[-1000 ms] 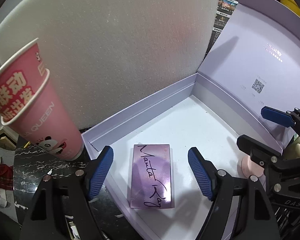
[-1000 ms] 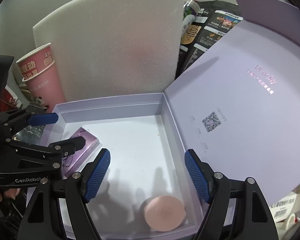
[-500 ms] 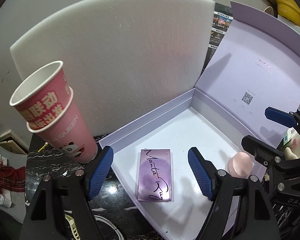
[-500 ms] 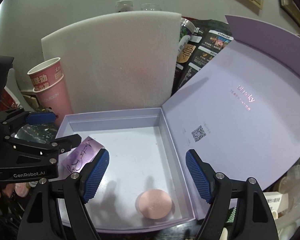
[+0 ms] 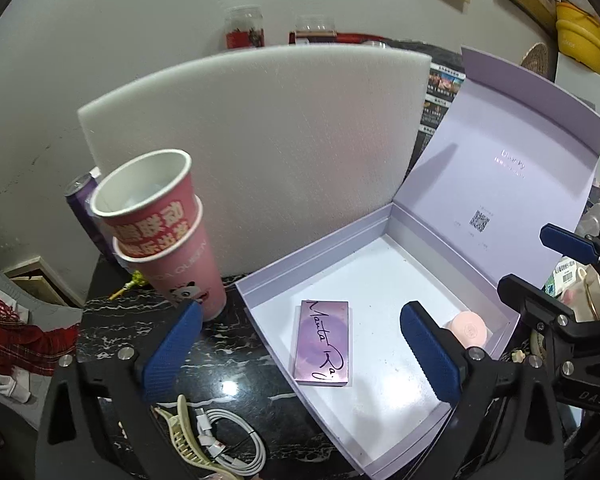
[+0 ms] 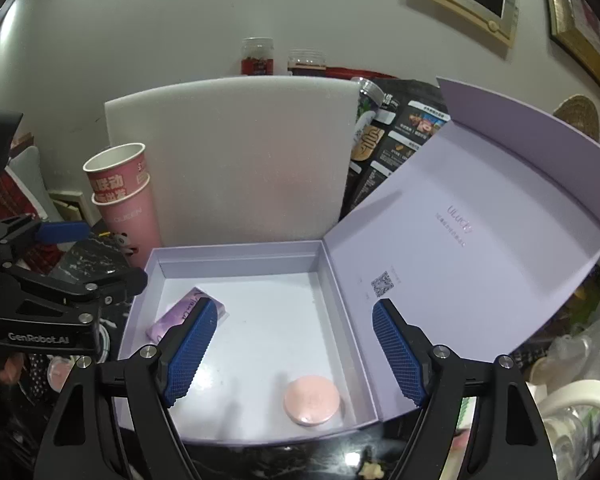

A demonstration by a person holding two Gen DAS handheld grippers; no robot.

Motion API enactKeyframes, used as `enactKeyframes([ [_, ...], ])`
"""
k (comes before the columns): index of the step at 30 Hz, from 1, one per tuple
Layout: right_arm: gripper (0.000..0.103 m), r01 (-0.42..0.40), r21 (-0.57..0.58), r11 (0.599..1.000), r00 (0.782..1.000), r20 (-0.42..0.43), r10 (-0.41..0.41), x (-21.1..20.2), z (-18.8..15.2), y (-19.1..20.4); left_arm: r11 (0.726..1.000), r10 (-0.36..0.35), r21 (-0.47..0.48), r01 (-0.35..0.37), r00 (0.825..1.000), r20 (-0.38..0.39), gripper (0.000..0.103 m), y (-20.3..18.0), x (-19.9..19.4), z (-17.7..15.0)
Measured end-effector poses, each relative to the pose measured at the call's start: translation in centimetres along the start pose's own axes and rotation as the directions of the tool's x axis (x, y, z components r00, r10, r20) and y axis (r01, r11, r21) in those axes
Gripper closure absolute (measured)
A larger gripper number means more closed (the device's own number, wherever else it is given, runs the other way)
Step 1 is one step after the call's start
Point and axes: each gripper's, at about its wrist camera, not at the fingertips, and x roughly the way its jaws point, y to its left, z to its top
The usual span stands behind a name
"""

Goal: Organize rigid objects
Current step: 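Withdraw both tools from the gift box back toward the remaining items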

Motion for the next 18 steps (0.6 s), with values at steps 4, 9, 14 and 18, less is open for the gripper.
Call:
enactKeyframes([
  [4,0.019,0.006,-0.004,1.000,1.000,0.016,-0.006,-1.2,0.0,0.4,1.000,0.014,0.000,-0.014,1.000,0.018,0.002,0.1,-1.3,-0.1],
  [9,0.018,0.004,-0.007,1.000,0.999,0.041,-0.004,-2.8,0.0,0.9,1.000,0.029,-0.005,-0.029,0.999,0.044,0.002,0.6,-3.3,-0.5],
  [14,0.013,0.001,-0.013,1.000,0.998,0.066,0.000,-4.4,-0.1,1.5,0.999,0.048,-0.017,-0.047,0.996,0.073,0.002,1.3,-5.5,-1.0],
  [18,0.011,-0.009,-0.017,1.000,0.996,0.089,0.011,-5.8,-0.1,2.1,0.997,0.071,-0.024,-0.070,0.993,0.090,0.001,1.8,-7.3,-1.6],
])
